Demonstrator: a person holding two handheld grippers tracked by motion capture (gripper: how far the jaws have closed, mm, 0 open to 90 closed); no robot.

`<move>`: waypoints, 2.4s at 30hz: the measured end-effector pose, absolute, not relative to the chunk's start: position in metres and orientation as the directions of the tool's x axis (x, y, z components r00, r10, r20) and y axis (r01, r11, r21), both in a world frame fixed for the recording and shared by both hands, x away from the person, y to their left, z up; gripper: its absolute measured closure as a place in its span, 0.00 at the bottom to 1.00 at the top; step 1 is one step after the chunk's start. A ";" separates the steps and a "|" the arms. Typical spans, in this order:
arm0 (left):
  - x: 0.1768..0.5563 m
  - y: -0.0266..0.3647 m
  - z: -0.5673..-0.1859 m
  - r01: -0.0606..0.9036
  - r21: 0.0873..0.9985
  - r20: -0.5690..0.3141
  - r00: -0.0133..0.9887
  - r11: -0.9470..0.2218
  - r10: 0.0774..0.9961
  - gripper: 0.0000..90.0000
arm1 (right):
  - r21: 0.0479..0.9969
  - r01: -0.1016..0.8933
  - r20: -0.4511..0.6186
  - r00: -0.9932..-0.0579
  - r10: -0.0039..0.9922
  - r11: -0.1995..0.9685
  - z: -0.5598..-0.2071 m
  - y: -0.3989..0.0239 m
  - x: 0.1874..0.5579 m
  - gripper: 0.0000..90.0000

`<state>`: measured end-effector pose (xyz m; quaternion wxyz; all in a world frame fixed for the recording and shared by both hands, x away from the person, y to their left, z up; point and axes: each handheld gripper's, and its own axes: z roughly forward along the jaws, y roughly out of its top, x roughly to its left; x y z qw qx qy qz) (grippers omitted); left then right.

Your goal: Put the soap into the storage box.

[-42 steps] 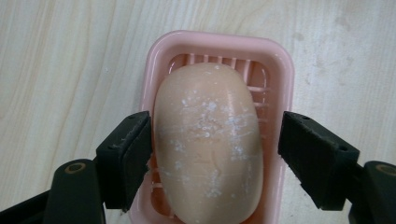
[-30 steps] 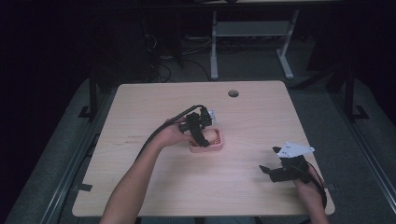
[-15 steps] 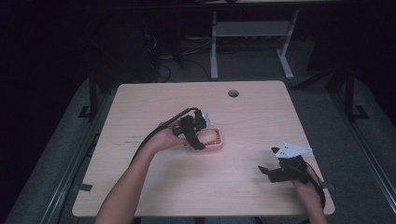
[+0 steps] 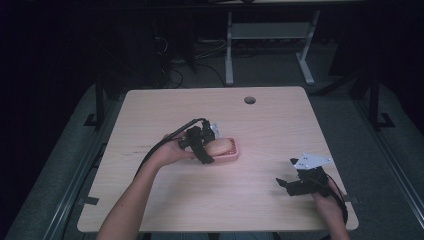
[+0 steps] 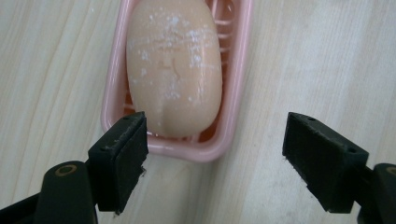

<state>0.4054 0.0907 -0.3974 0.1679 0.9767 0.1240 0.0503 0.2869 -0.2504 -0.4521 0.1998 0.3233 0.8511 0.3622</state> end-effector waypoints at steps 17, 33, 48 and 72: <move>0.392 0.113 -0.401 0.262 0.361 0.033 0.955 -0.895 0.293 0.22 | 0.733 0.410 -0.117 -0.711 0.694 0.543 -0.453 -0.250 0.286 0.15; 0.382 0.127 -0.409 0.277 0.350 0.030 0.951 -0.895 0.306 0.22 | 0.730 0.411 -0.120 -0.710 0.694 0.547 -0.454 -0.248 0.287 0.16; 0.370 0.148 -0.416 0.302 0.371 0.030 0.941 -0.878 0.337 0.22 | 0.724 0.418 -0.114 -0.712 0.692 0.549 -0.455 -0.242 0.288 0.15; 0.351 0.173 -0.426 0.334 0.400 0.034 0.925 -0.854 0.378 0.21 | 0.716 0.422 -0.119 -0.712 0.692 0.557 -0.457 -0.241 0.288 0.15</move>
